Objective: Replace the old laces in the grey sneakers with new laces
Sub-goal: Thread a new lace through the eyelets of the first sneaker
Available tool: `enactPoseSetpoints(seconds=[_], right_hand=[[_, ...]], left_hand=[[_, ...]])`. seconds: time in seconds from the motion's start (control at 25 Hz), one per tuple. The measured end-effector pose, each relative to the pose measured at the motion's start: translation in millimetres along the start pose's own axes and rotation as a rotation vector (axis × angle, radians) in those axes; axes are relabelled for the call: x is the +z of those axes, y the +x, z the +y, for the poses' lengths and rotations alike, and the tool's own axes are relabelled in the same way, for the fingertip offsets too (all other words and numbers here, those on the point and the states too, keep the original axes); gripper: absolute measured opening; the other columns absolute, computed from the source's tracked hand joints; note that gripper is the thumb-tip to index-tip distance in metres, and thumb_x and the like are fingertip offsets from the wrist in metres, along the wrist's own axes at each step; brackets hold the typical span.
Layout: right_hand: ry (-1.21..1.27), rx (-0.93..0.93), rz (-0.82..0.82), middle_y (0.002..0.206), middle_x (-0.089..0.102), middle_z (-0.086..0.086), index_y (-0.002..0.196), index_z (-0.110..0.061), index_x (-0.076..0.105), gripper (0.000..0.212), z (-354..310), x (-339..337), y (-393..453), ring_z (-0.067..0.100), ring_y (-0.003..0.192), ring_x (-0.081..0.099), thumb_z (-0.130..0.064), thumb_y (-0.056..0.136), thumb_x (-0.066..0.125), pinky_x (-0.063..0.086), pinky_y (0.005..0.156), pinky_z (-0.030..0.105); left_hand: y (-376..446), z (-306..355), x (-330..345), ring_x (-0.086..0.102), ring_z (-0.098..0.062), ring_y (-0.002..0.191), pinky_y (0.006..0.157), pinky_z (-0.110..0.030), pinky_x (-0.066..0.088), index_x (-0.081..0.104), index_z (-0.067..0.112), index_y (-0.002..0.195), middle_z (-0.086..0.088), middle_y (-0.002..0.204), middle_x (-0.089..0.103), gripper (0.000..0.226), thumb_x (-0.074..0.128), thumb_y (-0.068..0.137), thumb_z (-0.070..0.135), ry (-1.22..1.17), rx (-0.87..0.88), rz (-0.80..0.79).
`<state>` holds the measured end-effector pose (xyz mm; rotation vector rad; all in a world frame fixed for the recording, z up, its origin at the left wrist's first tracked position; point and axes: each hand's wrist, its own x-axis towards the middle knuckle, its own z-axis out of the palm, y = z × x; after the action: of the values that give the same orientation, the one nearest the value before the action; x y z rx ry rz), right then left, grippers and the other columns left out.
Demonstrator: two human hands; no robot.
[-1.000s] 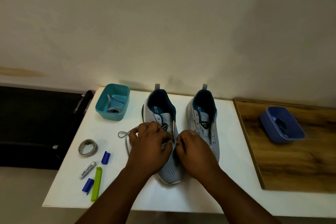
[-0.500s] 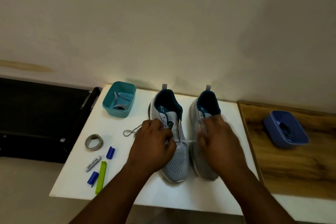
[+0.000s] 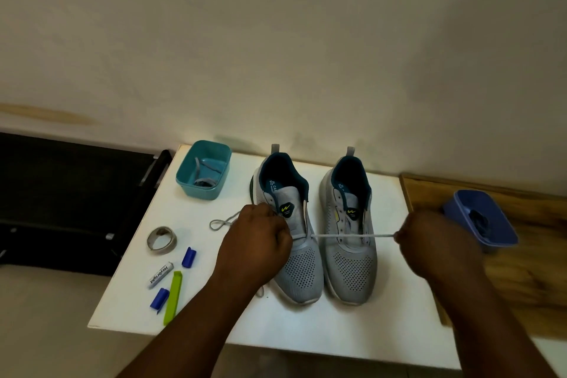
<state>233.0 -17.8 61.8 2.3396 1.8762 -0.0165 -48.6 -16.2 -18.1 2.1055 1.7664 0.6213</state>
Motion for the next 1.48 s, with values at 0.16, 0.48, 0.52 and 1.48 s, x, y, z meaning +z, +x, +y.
enactPoseSetpoints(seconds=[0.16, 0.48, 0.52, 1.48], right_hand=[[0.257, -0.339, 0.119, 0.121, 0.059, 0.001, 0.112, -0.023, 0.069, 0.020, -78.9, 28.7, -19.4, 0.021, 0.102, 0.058, -0.031, 0.098, 0.058, 0.053, 0.080, 0.032], [0.312, -0.487, 0.045, 0.117, 0.057, -0.006, 0.114, -0.029, 0.075, 0.021, -96.3, 34.2, -22.8, 0.018, 0.114, 0.051, -0.032, 0.100, 0.060, 0.049, 0.092, 0.031], [0.298, -0.482, 0.045, 0.113, 0.060, -0.006, 0.110, -0.030, 0.077, 0.021, -94.8, 32.0, -24.4, 0.017, 0.111, 0.053, -0.032, 0.101, 0.058, 0.049, 0.089, 0.031], [0.334, -0.414, -0.096, 0.112, 0.057, -0.007, 0.112, -0.029, 0.071, 0.020, -100.9, 21.2, -29.4, 0.016, 0.096, 0.064, -0.036, 0.101, 0.055, 0.054, 0.086, 0.033]], left_hand=[[5.2, -15.8, -1.0, 0.047, -0.017, 0.108, 0.086, -0.030, 0.045, 0.075, 0.034, 0.109, 0.007, 0.111, 0.057, 0.035, 0.044, 0.092, 0.029, -0.014, 0.090, -0.101], [8.4, -19.0, -3.5, 0.049, -0.016, 0.106, 0.085, -0.028, 0.046, 0.075, 0.033, 0.108, 0.004, 0.110, 0.058, 0.024, 0.063, 0.094, 0.018, -0.043, 0.115, -0.098], [8.3, -18.6, -4.1, 0.049, -0.015, 0.106, 0.084, -0.026, 0.045, 0.075, 0.032, 0.107, 0.004, 0.110, 0.058, 0.024, 0.063, 0.094, 0.017, -0.045, 0.114, -0.101], [5.3, -14.8, -16.0, 0.052, -0.003, 0.089, 0.071, -0.004, 0.032, 0.074, 0.031, 0.101, 0.014, 0.102, 0.056, 0.026, 0.063, 0.091, 0.010, -0.117, 0.103, -0.169]])
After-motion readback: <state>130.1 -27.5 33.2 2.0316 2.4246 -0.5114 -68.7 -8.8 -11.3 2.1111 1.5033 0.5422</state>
